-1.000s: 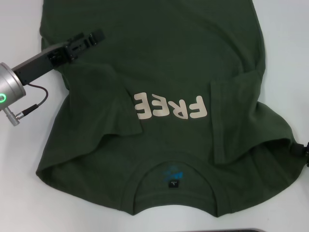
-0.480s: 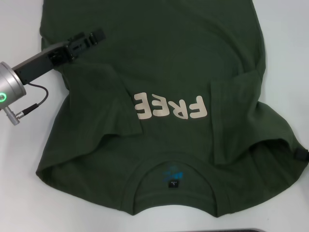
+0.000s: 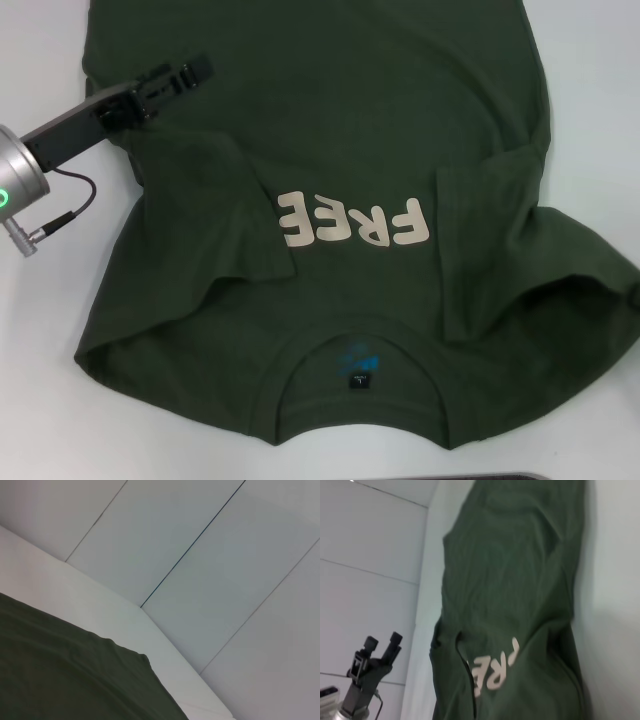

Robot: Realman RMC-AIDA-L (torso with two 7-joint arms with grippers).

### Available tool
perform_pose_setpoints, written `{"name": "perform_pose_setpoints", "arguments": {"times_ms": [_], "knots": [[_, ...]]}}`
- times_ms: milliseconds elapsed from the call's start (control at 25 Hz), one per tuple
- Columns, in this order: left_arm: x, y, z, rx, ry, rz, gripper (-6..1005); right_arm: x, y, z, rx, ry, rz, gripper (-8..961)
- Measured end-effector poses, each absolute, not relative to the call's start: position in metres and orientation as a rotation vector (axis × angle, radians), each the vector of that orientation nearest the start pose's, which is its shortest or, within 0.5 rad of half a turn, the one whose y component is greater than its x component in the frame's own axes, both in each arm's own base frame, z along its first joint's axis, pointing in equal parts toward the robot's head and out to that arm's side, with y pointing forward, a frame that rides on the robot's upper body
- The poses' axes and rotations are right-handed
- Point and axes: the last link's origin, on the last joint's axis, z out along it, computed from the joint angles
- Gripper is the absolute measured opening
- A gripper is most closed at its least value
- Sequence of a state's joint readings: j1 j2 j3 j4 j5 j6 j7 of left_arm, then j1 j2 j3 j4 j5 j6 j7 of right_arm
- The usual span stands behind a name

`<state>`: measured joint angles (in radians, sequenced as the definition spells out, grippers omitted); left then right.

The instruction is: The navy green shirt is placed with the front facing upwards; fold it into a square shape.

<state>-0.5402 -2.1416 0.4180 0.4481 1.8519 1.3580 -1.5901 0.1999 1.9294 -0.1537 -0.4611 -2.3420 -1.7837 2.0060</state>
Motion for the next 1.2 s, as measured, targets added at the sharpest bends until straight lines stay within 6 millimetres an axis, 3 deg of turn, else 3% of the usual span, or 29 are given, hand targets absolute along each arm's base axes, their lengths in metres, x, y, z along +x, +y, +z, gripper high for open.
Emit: {"name": "perform_pose_setpoints", "arguments": {"times_ms": [240, 600, 1200], "knots": [[-0.281, 0.339, -0.013, -2.182, -1.248, -1.113, 845, 0.394, 0.191, 0.058, -1.96, 1.994, 0.92, 7], [-0.293, 0.312, 0.005, -2.225, -1.284, -1.197, 843, 0.39, 0.199, 0.058, -2.008, 1.943, 0.923, 8], [-0.335, 0.278, 0.031, -2.352, -1.625, -0.859, 841, 0.387, 0.208, 0.06, -2.025, 1.93, 0.923, 8]]}}
